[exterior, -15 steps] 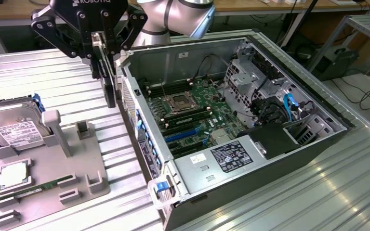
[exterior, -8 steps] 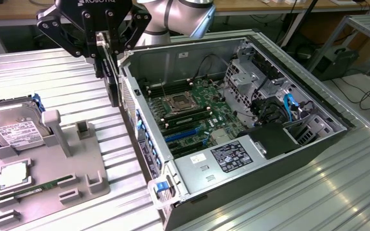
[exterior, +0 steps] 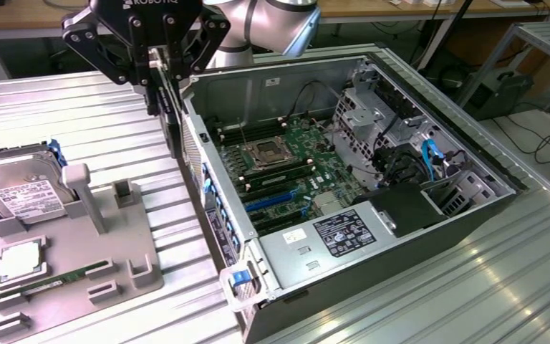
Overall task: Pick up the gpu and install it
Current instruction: 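Pick up the gpu and move the gpu toward the slot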
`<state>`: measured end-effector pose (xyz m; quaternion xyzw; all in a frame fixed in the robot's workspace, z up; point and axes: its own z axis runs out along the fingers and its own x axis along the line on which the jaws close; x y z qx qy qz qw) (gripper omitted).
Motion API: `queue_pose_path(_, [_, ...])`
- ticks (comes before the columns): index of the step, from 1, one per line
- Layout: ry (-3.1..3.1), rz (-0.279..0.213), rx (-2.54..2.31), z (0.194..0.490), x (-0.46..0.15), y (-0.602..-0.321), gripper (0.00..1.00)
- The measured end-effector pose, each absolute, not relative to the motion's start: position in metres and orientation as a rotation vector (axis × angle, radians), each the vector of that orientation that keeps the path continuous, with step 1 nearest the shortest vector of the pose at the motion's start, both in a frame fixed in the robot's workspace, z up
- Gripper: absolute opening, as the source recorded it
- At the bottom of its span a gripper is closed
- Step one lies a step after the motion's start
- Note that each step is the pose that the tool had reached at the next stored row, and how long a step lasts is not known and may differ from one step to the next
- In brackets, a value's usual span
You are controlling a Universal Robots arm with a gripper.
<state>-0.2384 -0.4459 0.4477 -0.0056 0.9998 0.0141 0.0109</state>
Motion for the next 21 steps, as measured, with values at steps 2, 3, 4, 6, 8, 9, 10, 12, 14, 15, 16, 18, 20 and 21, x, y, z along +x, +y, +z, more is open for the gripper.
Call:
queue_pose_path(2, [3.12,0.044,-0.017,0.448,-0.237,-0.446,0.27])
queue_pose_path(3, [3.12,0.044,-0.017,0.448,-0.236,-0.446,0.27])
queue_pose_path(4, [3.12,0.044,-0.017,0.448,-0.236,-0.446,0.27])
queue_pose_path(6, [3.12,0.044,-0.017,0.448,-0.234,-0.446,0.27])
queue_pose_path(8, [3.12,0.044,-0.017,0.448,-0.233,-0.446,0.27])
queue_pose_path(9, [3.12,0.044,-0.017,0.448,-0.232,-0.446,0.27])
queue_pose_path(10, [3.119,0.044,-0.017,0.448,-0.232,-0.446,0.27])
queue_pose_path(12, [3.12,0.044,-0.017,0.448,-0.23,-0.446,0.27])
queue_pose_path(14, [3.119,0.044,-0.017,0.448,-0.228,-0.446,0.27])
queue_pose_path(15, [3.12,0.044,-0.017,0.448,-0.227,-0.446,0.27])
queue_pose_path(16, [3.12,0.044,-0.017,0.448,-0.225,-0.446,0.27])
queue_pose_path(18, [3.119,0.044,-0.017,0.447,-0.223,-0.446,0.27])
queue_pose_path(20, [3.119,0.044,-0.017,0.447,-0.221,-0.446,0.27])
queue_pose_path(21, [3.12,0.044,-0.017,0.447,-0.22,-0.446,0.27])
